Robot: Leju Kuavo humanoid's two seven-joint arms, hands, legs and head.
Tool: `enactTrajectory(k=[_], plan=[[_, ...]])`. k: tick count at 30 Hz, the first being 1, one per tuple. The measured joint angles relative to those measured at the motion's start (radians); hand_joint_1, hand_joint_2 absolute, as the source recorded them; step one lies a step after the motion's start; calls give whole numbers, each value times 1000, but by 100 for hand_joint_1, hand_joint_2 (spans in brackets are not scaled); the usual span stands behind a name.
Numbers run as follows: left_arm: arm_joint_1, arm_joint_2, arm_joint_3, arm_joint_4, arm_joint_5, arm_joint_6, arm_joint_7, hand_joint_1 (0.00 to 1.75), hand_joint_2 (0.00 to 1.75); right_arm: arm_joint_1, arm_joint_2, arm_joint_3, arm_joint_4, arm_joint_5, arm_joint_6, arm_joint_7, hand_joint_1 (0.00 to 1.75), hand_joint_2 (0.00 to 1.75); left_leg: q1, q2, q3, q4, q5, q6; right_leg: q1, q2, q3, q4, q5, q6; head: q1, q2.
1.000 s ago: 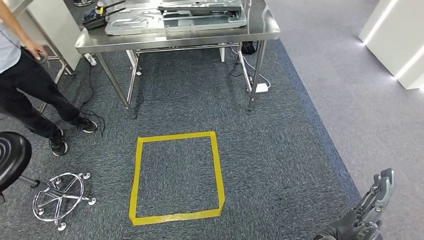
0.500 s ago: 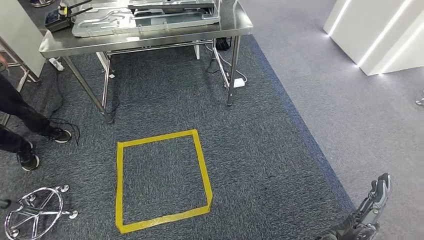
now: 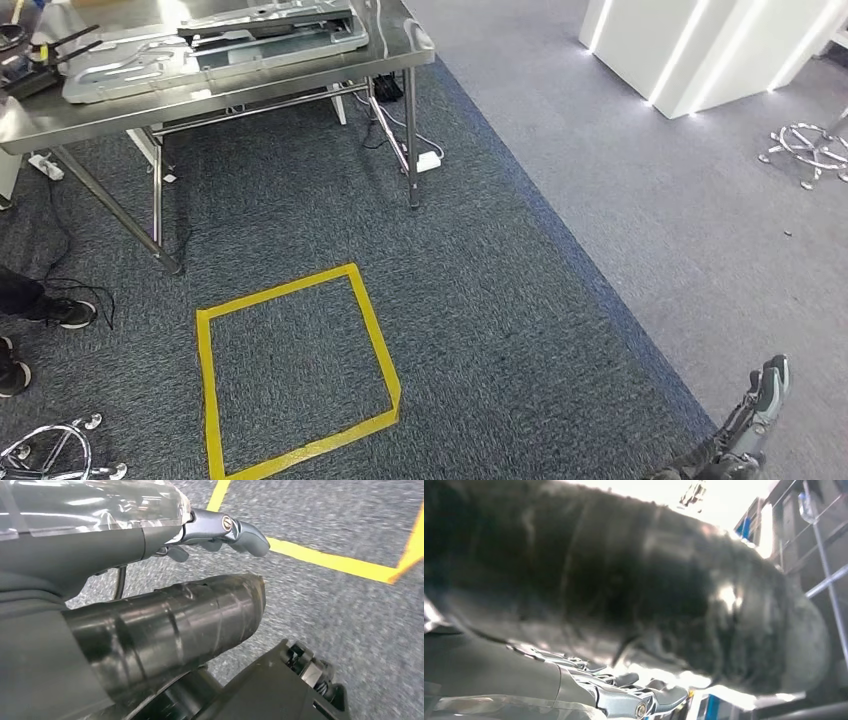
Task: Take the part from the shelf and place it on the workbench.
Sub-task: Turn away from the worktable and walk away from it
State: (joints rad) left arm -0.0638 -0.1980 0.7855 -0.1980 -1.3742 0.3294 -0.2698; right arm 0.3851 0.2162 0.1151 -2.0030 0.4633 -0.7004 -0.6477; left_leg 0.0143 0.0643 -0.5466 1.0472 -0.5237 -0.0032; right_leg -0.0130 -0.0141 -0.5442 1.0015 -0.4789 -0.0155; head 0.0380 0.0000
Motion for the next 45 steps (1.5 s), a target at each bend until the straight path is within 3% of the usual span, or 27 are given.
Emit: enactTrajectory(k=[2, 3, 5, 7, 9, 11, 13, 15, 17, 19, 20, 21, 23, 25, 26, 28, 29, 31, 33, 35, 36, 37, 38, 40, 42, 43, 45], plan=[[3, 0, 0, 0, 0, 0, 0, 0, 0, -1, 3, 0, 0, 0, 0, 0, 0, 0, 2, -41, -51, 119, -73, -4, 0, 18, -6, -1, 6, -9, 0, 0], [5, 0, 0, 0, 0, 0, 0, 0, 0, -1, 4, 0, 0, 0, 0, 0, 0, 0, 2, -49, -80, 185, -101, -4, 2, 28, -9, 0, 8, -11, 0, 0], [8, 0, 0, 0, -1, 0, 0, 0, 0, 0, 5, 0, 0, 1, 0, 0, 0, 0, 2, -55, -100, 236, -104, -1, 6, 51, -14, 3, 10, -12, 0, 0], [7, 0, 0, 0, -2, 0, 0, 0, 0, 0, 6, 0, 0, 2, 0, 0, 0, 0, 0, -69, -52, 140, -39, 9, 9, 76, -14, 6, 11, -11, 0, 0], [7, 2, 0, 0, -2, 1, 0, 0, 0, -1, 8, 0, 0, 4, 0, 0, 0, 0, -2, -114, 10, 9, 13, 23, 10, 97, -17, 11, 12, -6, 0, 0], [7, 4, 0, 0, -3, 2, 0, 0, 0, 0, 11, 0, 0, 6, 0, 0, 0, 0, -5, -139, 31, -44, 22, 28, 6, 117, -25, 14, 16, 5, 0, 0], [6, 3, 0, 0, -6, 3, 0, 0, 0, 3, 14, -2, 0, 9, 0, 0, 0, 0, -5, -119, 34, -52, 29, 31, 2, 134, -32, 13, 21, 18, 0, 0], [6, 2, 0, 0, -7, 3, 0, 0, 0, 6, 17, -8, 0, 10, 0, 0, 0, 0, 1, -94, 38, -65, 38, 42, 6, 104, -46, 39, 2, 27, 1, 0], [7, 1, 0, 0, -8, 4, 0, 0, 0, 6, 19, -15, 0, 10, 0, 0, 0, 0, 2, -67, 38, -71, 42, 50, 8, 49, -95, 142, -59, 34, 3, 0], [9, 1, 1, 0, -8, 4, 0, 0, 0, 7, 19, -20, 1, 10, 0, 0, 0, 0, 0, -38, 35, -69, 41, 51, 2, 27, -155, 268, -111, 43, 4, 0], [10, 1, 1, 0, -8, 5, 0, 0, 0, 8, 19, -23, 2, 8, 0, 0, 0, 0, 0, -24, 34, -68, 40, 50, -2, 23, -165, 292, -113, 47, 3, 0], [9, 1, 1, 0, -8, 5, 0, 0, 0, 9, 19, -27, 3, 7, 0, 0, 0, 0, 0, -11, 34, -67, 38, 49, -6, 19, -154, 275, -94, 50, 4, 0], [7, 0, 1, 0, -8, 5, 0, 0, 0, 11, 21, -36, 7, 0, 0, 0, 0, 0, 0, 10, 35, -60, 32, 41, -11, -7, -80, 142, -33, 52, 4, 0], [6, 0, 1, 0, -8, 6, 3, 0, 0, 12, 24, -46, 11, -7, 0, 0, 0, 0, -3, 24, 36, -52, 24, 28, -7, -36, -23, 36, -1, 45, 3, 0], [6, 1, 1, 0, -7, 7, 7, 0, 0, 13, 26, -50, 13, -9, 0, 0, 0, 0, -5, 30, 38, -50, 21, 21, -3, -41, -16, 18, -1, 39, 3, 0], [4, 1, 1, 0, -3, 10, 15, 0, 0, 15, 27, -59, 20, -17, 0, 0, 0, 0, -5, 43, 45, -52, 19, 9, 0, -23, -19, 19, 1, 26, 3, 0], [2, 1, 2, 0, 0, 11, 17, 0, 0, 16, 27, -65, 24, -23, 0, 0, 0, 0, -3, 39, 47, -48, 14, 3, -2, -15, -19, 16, 4, 19, 3, 0], [1, 1, 6, 0, 12, 13, 18, 0, 0, 16, 29, -77, 34, -36, 0, 0, 0, 0, 1, 4, 28, 1, -26, -5, -7, 2, -21, 11, 10, 6, 3, 0], [4, 1, 15, 0, 23, 16, 17, 0, 0, 16, 32, -89, 48, -48, 1, 0, 0, 0, 3, -39, -26, 123, -95, -7, -6, 20, -25, 11, 14, -3, 3, 0], [7, 1, 23, 0, 31, 17, 17, 0, 0, 16, 33, -106, 65, -63, 9, 1, 0, 0, 3, -52, -74, 223, -126, -6, -2, 44, -29, 13, 16, -5, 3, 0], [8, 1, 25, 0, 35, 17, 17, 0, 0, 15, 33, -116, 76, -73, 17, 3, 0, 0, 3, -55, -76, 224, -112, -3, 0, 57, -31, 15, 16, -5, 3, 0], [8, 1, 28, 0, 39, 17, 17, 0, 0, 13, 34, -130, 92, -82, 29, 6, 0, 0, 2, -60, -59, 186, -81, 1, 1, 70, -31, 17, 16, -5, 3, 0], [8, 1, 32, 0, 43, 17, 18, 0, 0, 7, 36, -148, 116, -89, 44, 13, 0, 0, 2, -72, -29, 119, -41, 7, 2, 82, -31, 19, 16, -5, 3, 0], [7, 1, 42, 0, 49, 17, 24, 0, 0, -21, 44, -204, 205, -92, 79, 25, 0, 0, 1, -113, 23, -2, 7, 17, 4, 105, -34, 23, 18, 1, 3, 0], [4, 0, 48, 0, 53, 17, 31, 0, 0, -66, 51, -287, 343, -85, 106, 16, 0, 0, -3, -130, 36, -41, 12, 23, 2, 124, -39, 21, 24, 15, 3, 0], [2, 0, 50, 0, 54, 17, 33, 0, 0, -87, 54, -333, 415, -82, 114, 7, 0, 0, -4, -122, 37, -44, 16, 26, 0, 133, -41, 17, 28, 23, 3, 0], [1, -2, 52, 0, 54, 18, 34, 0, 0, -116, 57, -417, 532, -79, 122, 1, 0, 0, -2, -103, 42, -57, 28, 39, 0, 111, -48, 28, 22, 32, 4, 0]])
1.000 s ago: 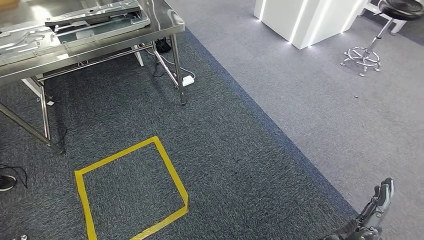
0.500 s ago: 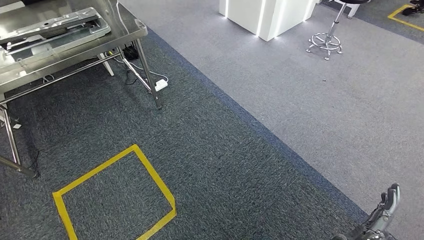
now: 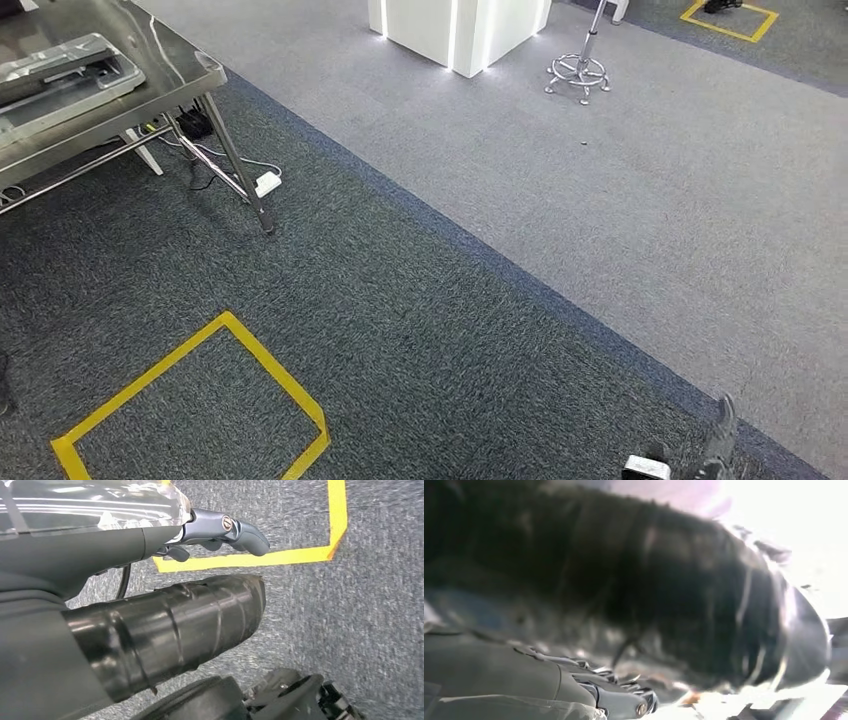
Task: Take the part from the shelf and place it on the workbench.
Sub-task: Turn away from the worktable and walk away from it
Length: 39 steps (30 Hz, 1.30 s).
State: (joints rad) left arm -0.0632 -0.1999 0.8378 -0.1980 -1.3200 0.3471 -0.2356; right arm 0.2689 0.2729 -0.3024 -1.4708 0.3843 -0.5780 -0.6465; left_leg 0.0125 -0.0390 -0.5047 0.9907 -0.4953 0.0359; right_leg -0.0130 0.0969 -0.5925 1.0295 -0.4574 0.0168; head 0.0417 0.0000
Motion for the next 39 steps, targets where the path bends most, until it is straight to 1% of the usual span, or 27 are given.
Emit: enactTrajectory(k=[2, 4, 5, 6, 7, 9, 11, 12, 14, 16, 18, 19, 20, 21, 22, 23, 25, 27, 28, 29, 30, 32, 34, 35, 36, 37, 39], plan=[[3, -2, 2, 0, 0, 0, 0, 0, 0, -26, 2, -59, 84, 4, 2, -1, 0, 0, 2, 25, 1, -11, 9, 11, 1, -53, -39, 80, -50, 5, 2, 0], [7, -3, 6, 0, 1, 0, 2, 0, 0, -59, 3, -107, 175, 11, 1, -1, 0, 0, -1, 55, -1, -12, 9, 14, -2, -80, -103, 208, -112, 14, 4, 0], [8, -3, 9, 0, 1, 0, 2, 0, 0, -76, 4, -137, 231, 16, -2, 0, 0, 0, -1, 69, -2, -11, 8, 14, -5, -84, -123, 251, -123, 18, 4, 0], [8, -3, 11, 0, 2, 0, 3, 0, 0, -94, 2, -171, 297, 21, -6, 0, 0, 0, -2, 83, -2, -11, 7, 13, -8, -88, -125, 258, -116, 21, 4, 0], [7, -4, 13, 0, 4, 0, 3, 0, 0, -111, -1, -209, 369, 25, -11, 0, 0, 0, -1, 95, 0, -10, 5, 11, -11, -94, -105, 225, -92, 23, 4, 0], [6, -5, 16, 0, 6, 1, 3, 0, 0, -143, -12, -277, 508, 35, -29, -1, 0, 0, -3, 115, 3, -6, -2, 3, -13, -131, -30, 90, -34, 23, 4, 0], [6, -6, 17, 0, 8, 2, 4, 0, 0, -174, -27, -326, 632, 49, -54, -1, 0, 0, -8, 131, 6, 0, -13, -10, -9, -161, 15, 2, -11, 13, 3, 0], [4, -6, 18, 0, 9, 3, 4, 0, 0, -189, -35, -347, 693, 57, -68, 0, 0, 0, -10, 138, 7, 2, -17, -16, -5, -163, 18, -7, -14, 7, 3, 0], [0, -6, 19, 0, 10, 4, 3, 0, 0, -211, -49, -384, 799, 70, -85, 1, 0, 0, -8, 149, 14, 3, -23, -27, -4, -141, 16, -8, -12, -6, 2, 0], [-1, -6, 21, 0, 10, 4, 2, 0, 0, -226, -59, -410, 873, 75, -92, 1, 0, 0, -1, 113, 7, 37, -52, -38, -6, -122, 16, -12, -8, -20, 2, 0], [2, -6, 22, 0, 11, 5, 1, 0, 0, -243, -65, -424, 930, 82, -100, 5, 0, 0, 1, 63, -42, 146, -118, -41, -6, -101, 14, -13, -4, -30, 2, 0], [4, -6, 23, 0, 11, 5, 1, 0, 0, -252, -68, -430, 958, 90, -104, 13, 0, 0, 1, 53, -76, 217, -150, -41, -4, -88, 12, -13, -3, -33, 2, 0], [5, -6, 24, 0, 11, 5, 1, 0, 0, -258, -71, -436, 984, 101, -107, 25, 0, 0, 1, 49, -104, 274, -168, -39, -2, -75, 11, -12, -3, -34, 2, 0], [6, -6, 25, 0, 12, 6, 1, 0, 0, -263, -74, -441, 1010, 114, -109, 44, 0, 0, 0, 48, -119, 299, -165, -37, 0, -62, 10, -11, -3, -35, 2, 0], [6, -6, 27, 0, 13, 6, 1, 0, 0, -267, -76, -446, 1036, 128, -110, 70, 0, 0, 0, 46, -115, 284, -141, -34, 1, -48, 11, -9, -3, -35, 2, 0], [6, -6, 30, 0, 15, 7, 1, 0, 0, -271, -78, -451, 1060, 143, -110, 100, 0, 0, 0, 41, -94, 231, -103, -29, 2, -35, 12, -8, -3, -35, 2, 0], [6, -6, 37, 0, 19, 10, 0, 0, 0, -278, -80, -455, 1102, 177, -110, 163, 0, 0, 0, -2, -37, 91, -32, -20, 2, -11, 11, -4, -2, -32, 2, 0], [5, -6, 42, 0, 21, 14, 0, 0, 0, -284, -81, -455, 1135, 227, -110, 223, 0, 0, -3, -38, -13, 23, -11, -15, -1, 10, 4, -3, 1, -21, 2, 0], [3, -6, 43, 0, 22, 15, 1, 0, 0, -285, -81, -454, 1146, 271, -111, 258, 0, 0, -5, -39, -12, 18, -11, -13, -3, 20, 1, -5, 5, -13, 2, 0], [2, -6, 44, 0, 22, 17, 2, 0, 0, -284, -80, -452, 1154, 324, -112, 294, 0, 0, -6, -28, -10, 14, -7, -9, -4, 30, -1, -8, 8, -5, 2, 0], [1, -6, 45, 0, 22, 18, 3, 0, 0, -281, -80, -448, 1160, 379, -113, 325, 0, 0, -5, -16, -7, 7, -1, -4, -5, 27, -3, -6, 8, 0, 2, 0], [1, -7, 47, 0, 22, 21, 6, 0, 0, -283, -80, -440, 1176, 446, -113, 362, 0, 0, -2, 11, 0, -10, 11, 10, -1, -19, -27, 43, -26, 7, 4, 0], [3, -9, 50, 0, 22, 22, 8, 0, 0, -290, -80, -433, 1194, 465, -105, 375, 0, 0, -5, 40, -1, -14, 15, 16, -1, -73, -83, 163, -92, 12, 6, 0], [4, -9, 51, 0, 22, 22, 10, 0, 0, -293, -80, -430, 1202, 468, -99, 379, 0, 0, -6, 55, -2, -13, 14, 16, -3, -82, -110, 221, -116, 15, 6, 0], [5, -9, 52, 0, 22, 22, 11, 0, 0, -294, -80, -427, 1209, 471, -92, 383, 0, 0, -7, 69, -2, -12, 13, 15, -5, -87, -124, 253, -123, 18, 6, 0], [5, -9, 54, 0, 22, 22, 12, 0, 0, -294, -79, -424, 1216, 475, -86, 387, 0, 0, -8, 83, -3, -11, 11, 14, -8, -91, -118, 248, -111, 21, 6, 0], [3, -9, 56, 0, 22, 22, 12, 0, 0, -294, -78, -419, 1225, 482, -82, 391, 0, 0, -7, 104, -1, -7, 5, 8, -11, -114, -52, 132, -54, 23, 6, 0]])
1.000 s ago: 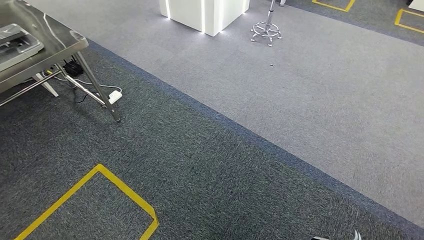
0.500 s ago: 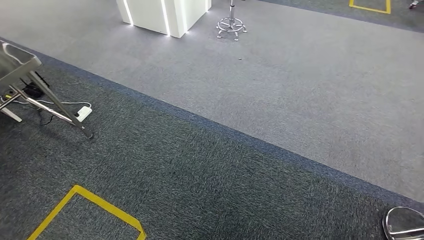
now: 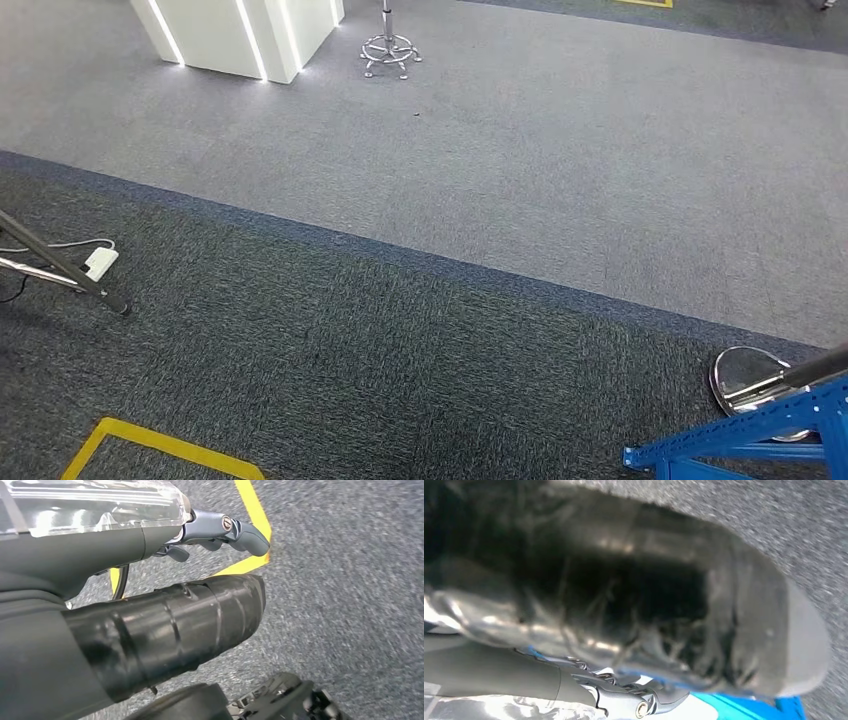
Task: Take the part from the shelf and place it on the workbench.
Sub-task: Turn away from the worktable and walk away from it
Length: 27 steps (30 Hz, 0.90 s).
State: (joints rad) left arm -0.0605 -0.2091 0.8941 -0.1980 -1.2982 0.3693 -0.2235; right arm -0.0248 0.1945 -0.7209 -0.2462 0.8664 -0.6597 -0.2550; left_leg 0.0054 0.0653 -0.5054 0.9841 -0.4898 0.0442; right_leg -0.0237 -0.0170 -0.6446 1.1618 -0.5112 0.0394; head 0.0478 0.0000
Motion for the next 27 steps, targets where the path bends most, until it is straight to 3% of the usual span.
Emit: enactTrajectory(k=[2, 3, 6, 8, 10, 12, 13, 14, 15, 17, 19, 21, 22, 24, 25, 27], plan=[[-1, -1, 2, 0, 0, 0, 0, 0, 0, -4, 2, 6, 6, 4, 1, 2, 0, 0, -3, 17, 2, 7, -9, -12, 4, -38, 61, -111, 36, -8, 0, 0], [-1, -1, 4, 0, 0, 0, 0, 0, 0, -6, 3, 8, 8, 5, 2, 2, 0, 0, -5, 23, 4, 9, -13, -18, 7, -48, 72, -133, 39, -14, -1, 0], [-6, -2, 7, 0, 0, 0, -1, 0, 0, -6, 5, 11, 13, 5, 3, 4, 0, 0, -3, 38, 13, 12, -21, -37, 11, -25, 69, -140, 42, -35, -2, 0], [-7, -2, 8, 0, 0, 0, -1, 0, 0, -7, 5, 13, 15, 6, 9, 4, 0, 0, 2, 5, 0, 53, -56, -46, 7, -6, 70, -147, 48, -49, -2, 0], [-5, -2, 9, 0, 1, 0, -2, 0, 0, -9, 5, 16, 17, 10, 13, 4, 0, 0, 5, -41, -54, 170, -123, -50, 8, 14, 67, -149, 52, -58, -3, 0], [-2, -2, 10, 0, 3, 0, 0, 0, 0, -9, 5, 19, 18, 14, 11, 3, 0, 0, 5, -54, -112, 288, -164, -49, 12, 39, 65, -147, 53, -61, -3, 0], [-1, -2, 10, 0, 3, 0, 2, 0, 0, -9, 5, 20, 18, 16, 10, 0, 0, 0, 5, -56, -121, 302, -155, -46, 14, 52, 65, -146, 53, -61, -3, 0], [0, -2, 10, 0, 3, 0, 3, 0, 0, -8, 5, 20, 19, 17, 10, -3, 0, 0, 4, -58, -113, 277, -128, -42, 16, 66, 65, -144, 53, -61, -3, 0], [1, -2, 10, 0, 3, 0, 4, 0, 0, -9, 5, 21, 19, 18, 10, -7, 0, 0, 4, -67, -89, 217, -87, -37, 17, 79, 66, -143, 53, -61, -3, 0], [1, 0, 12, 0, 4, 0, 5, 0, 0, -10, 7, 21, 19, 19, 10, -11, 0, 0, 3, -116, -37, 85, -25, -26, 17, 101, 63, -138, 54, -58, -3, 0], [-1, 2, 15, 0, 6, 0, 5, 0, 0, -11, 10, 21, 21, 19, 11, -14, 0, 0, -1, -147, -18, 28, -10, -21, 14, 119, 56, -136, 56, -47, -2, 0], [-3, 2, 16, 0, 7, 1, 6, 0, 0, -10, 11, 21, 22, 17, 12, -16, 0, 0, -1, -130, -14, 18, -4, -15, 11, 137, 51, -138, 61, -33, -2, 0], [-3, 2, 17, 0, 7, 1, 6, 0, 0, -8, 11, 21, 23, 14, 13, -17, 0, 0, 0, -118, -10, 10, 2, -10, 12, 129, 47, -133, 57, -29, -2, 0], [-2, 1, 18, 0, 8, 1, 8, 0, 0, -9, 11, 20, 24, 9, 15, -16, 0, 0, 4, -91, -5, -6, 13, 2, 16, 84, 17, -72, 16, -23, 0, 0], [-1, 1, 18, 0, 8, 1, 9, 0, 0, -10, 11, 20, 24, 7, 19, -16, 0, 0, 2, -76, -5, -7, 15, 5, 17, 56, -11, -12, -18, -22, 1, 0], [3, 1, 22, 0, 11, 1, 11, 0, 0, -10, 11, 20, 26, 4, 34, -16, 0, 0, -1, -47, -7, -7, 13, 6, 12, 32, -67, 107, -70, -16, 2, 0]])
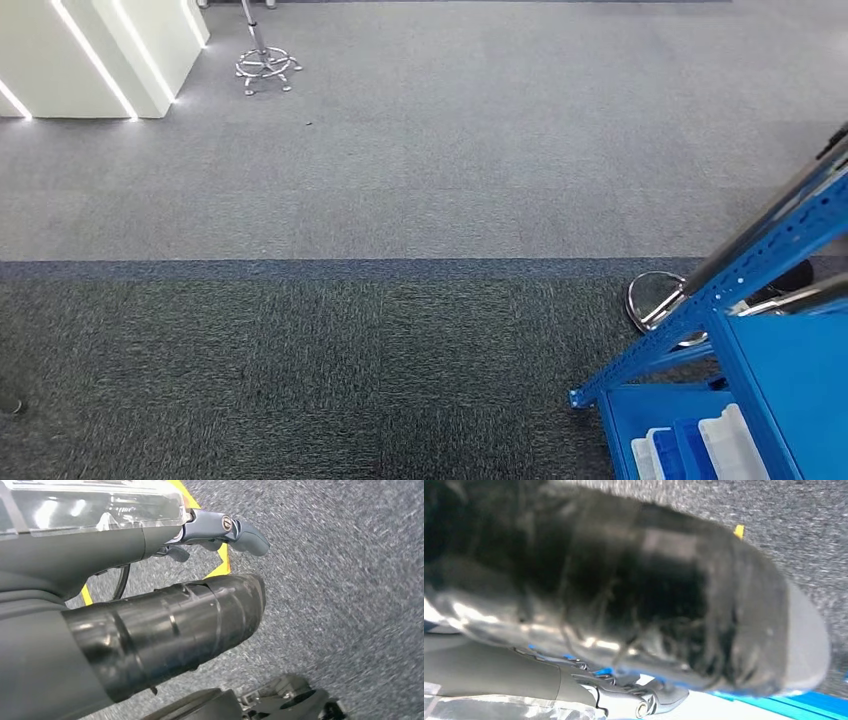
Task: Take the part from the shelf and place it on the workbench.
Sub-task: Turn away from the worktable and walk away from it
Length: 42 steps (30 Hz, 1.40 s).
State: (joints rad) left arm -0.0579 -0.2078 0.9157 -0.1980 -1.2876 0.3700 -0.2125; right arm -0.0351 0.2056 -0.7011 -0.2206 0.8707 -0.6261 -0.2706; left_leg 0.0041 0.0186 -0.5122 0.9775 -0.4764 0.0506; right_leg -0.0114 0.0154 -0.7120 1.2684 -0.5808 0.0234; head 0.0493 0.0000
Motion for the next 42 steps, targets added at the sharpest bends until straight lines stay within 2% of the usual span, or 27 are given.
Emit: enactTrajectory(k=[1, 2, 4, 6, 7, 9, 10, 12, 14, 16, 17, 18, 20, 22, 23, 25, 26, 29, 30, 31, 32, 33, 35, 37, 38, 40, 42], plan=[[1, 0, 3, 0, 2, -1, 0, 0, 0, 1, 0, -1, 0, -1, 11, -2, 0, 0, -1, 14, 0, 1, -2, -1, -3, -5, -10, 23, -2, 3, 0, 0], [0, 0, 6, 0, 5, -2, -1, 0, 0, 2, 0, -2, 1, -2, 22, -5, 0, 0, 0, 26, 0, 2, -4, -3, -6, -10, 1, 6, 16, 5, 0, 0], [-2, 0, 11, 0, 7, -4, -4, 0, 0, 3, 0, -4, 1, -1, 34, -10, 0, 0, 0, 47, 3, 7, -11, -10, -9, -38, 71, -124, 76, 7, 0, 0], [-3, 0, 13, 0, 8, -4, -5, 0, 0, 1, 0, -6, 1, 0, 37, -12, 0, 0, -3, 62, 6, 14, -22, -23, -6, -68, 127, -228, 109, 2, 0, 0], [-4, 0, 13, 0, 8, -4, -5, 0, 0, 1, 1, -6, 1, 1, 38, -12, 0, 0, -5, 68, 7, 16, -26, -29, -4, -74, 135, -244, 110, -3, -1, 0], [-7, 0, 14, 0, 8, -4, -6, 0, 0, 1, 2, -7, 2, 1, 38, -13, 0, 0, -4, 80, 16, 16, -32, -41, -1, -56, 134, -244, 110, -14, -1, 0], [-8, 0, 14, 0, 8, -4, -6, 0, 0, 2, 2, -8, 2, 1, 38, -13, 0, 0, -2, 75, 18, 21, -38, -46, -1, -48, 135, -247, 112, -21, -1, 0], [-9, 0, 14, 0, 8, -4, -6, 0, 0, 1, 2, -8, 2, 1, 38, -13, 0, 0, 4, 40, -2, 78, -80, -55, -4, -29, 136, -253, 118, -35, -2, 0], [-6, 0, 15, 0, 9, -4, -6, 0, 0, -1, 2, -8, 2, 2, 43, -12, 0, 0, 7, 1, -62, 206, -149, -59, -2, -10, 134, -253, 120, -42, -2, 0], [-3, 0, 16, 0, 10, -4, -6, 0, 0, -1, 2, -8, 2, 4, 53, -10, 0, 0, 7, -9, -115, 308, -176, -58, 1, 14, 134, -251, 120, -44, -2, 0], [-3, 0, 16, 0, 10, -5, -7, 0, 0, -1, 2, -8, 2, 4, 60, -10, 0, 0, 7, -10, -119, 308, -159, -56, 2, 28, 134, -250, 120, -44, -2, 0], [-2, 0, 16, 0, 10, -7, -7, 0, 0, -1, 2, -8, 2, 6, 66, -10, 0, 0, 7, -14, -106, 268, -124, -53, 3, 41, 135, -248, 120, -44, -2, 0], [-2, 0, 17, 0, 11, -9, -8, 0, 0, -1, 3, -8, 3, 11, 77, -10, 0, 0, 7, -54, -52, 129, -48, -44, 3, 65, 134, -244, 119, -41, -1, 0], [-3, 1, 20, 0, 11, -10, -8, 0, 0, -2, 5, -8, 3, 18, 83, -9, 0, 0, 5, -93, -20, 43, -18, -38, 1, 86, 129, -242, 120, -31, -1, 0], [-4, 1, 20, 0, 11, -10, -8, 0, 0, -2, 6, -8, 4, 21, 85, -6, 0, 0, 3, -98, -17, 34, -19, -36, 0, 95, 126, -243, 122, -24, -1, 0], [-6, 1, 21, 0, 11, -11, -7, 0, 0, 1, 7, -8, 5, 26, 86, 0, 0, 0, 3, -76, -13, 24, -11, -27, -3, 105, 121, -245, 126, -11, -2, 0], [-6, 0, 21, 0, 11, -11, -6, 0, 0, 3, 7, -8, 5, 29, 85, 4, 0, 0, 5, -64, -10, 16, -5, -20, -1, 89, 115, -233, 117, -7, -1, 0], [-3, -1, 22, 0, 11, -13, -5, 0, 0, 2, 7, -7, 6, 38, 84, 14, 0, 0, 7, -23, -8, 3, 5, -4, 3, 12, 46, -87, 30, -1, 2, 0], [-1, -1, 22, 0, 11, -15, -4, 0, 0, 1, 7, -7, 6, 41, 84, 17, 0, 0, 5, -8, -9, 3, 4, -4, 1, 2, 15, -23, 2, 2, 2, 0], [0, -1, 23, 0, 11, -16, -4, 0, 0, 2, 7, -7, 6, 42, 84, 20, 0, 0, 4, 7, -9, 4, 3, -4, -1, -3, -4, 20, -10, 5, 2, 0], [1, -1, 24, 0, 11, -16, -4, 0, 0, 3, 7, -7, 7, 44, 84, 24, 0, 0, 4, 21, -9, 4, 2, -5, -3, -6, -5, 26, -2, 8, 2, 0], [0, -1, 24, 0, 11, -17, -4, 0, 0, 5, 7, -7, 7, 47, 84, 26, 0, 0, 4, 33, -8, 6, 0, -7, -6, -12, 16, -10, 23, 10, 2, 0], [-2, -2, 26, 0, 10, -16, -5, 0, 0, 5, 7, -7, 7, 52, 85, 26, 0, 0, 4, 52, -6, 13, -8, -15, -7, -49, 94, -150, 83, 9, 2, 0], [-2, -2, 27, 0, 10, -13, -8, 0, 0, 3, 6, -6, 7, 53, 85, 19, 0, 0, 0, 66, -2, 21, -18, -27, -3, -83, 140, -237, 107, 1, 2, 0], [-3, -2, 28, 0, 9, -12, -9, 0, 0, 2, 6, -6, 7, 54, 85, 16, 0, 0, -2, 74, 1, 22, -21, -34, 0, -86, 141, -244, 105, -5, 1, 0], [-6, -3, 28, 0, 8, -9, -10, 0, 0, 2, 7, -6, 8, 54, 84, 12, 0, 0, 0, 86, 8, 22, -26, -46, 0, -65, 140, -247, 109, -16, 1, 0], [-7, -4, 29, 0, 7, -8, -11, 0, 0, 1, 6, -6, 8, 53, 84, 11, 0, 0, 4, 59, -2, 56, -56, -56, -6, -45, 142, -254, 115, -29, 0, 0]])
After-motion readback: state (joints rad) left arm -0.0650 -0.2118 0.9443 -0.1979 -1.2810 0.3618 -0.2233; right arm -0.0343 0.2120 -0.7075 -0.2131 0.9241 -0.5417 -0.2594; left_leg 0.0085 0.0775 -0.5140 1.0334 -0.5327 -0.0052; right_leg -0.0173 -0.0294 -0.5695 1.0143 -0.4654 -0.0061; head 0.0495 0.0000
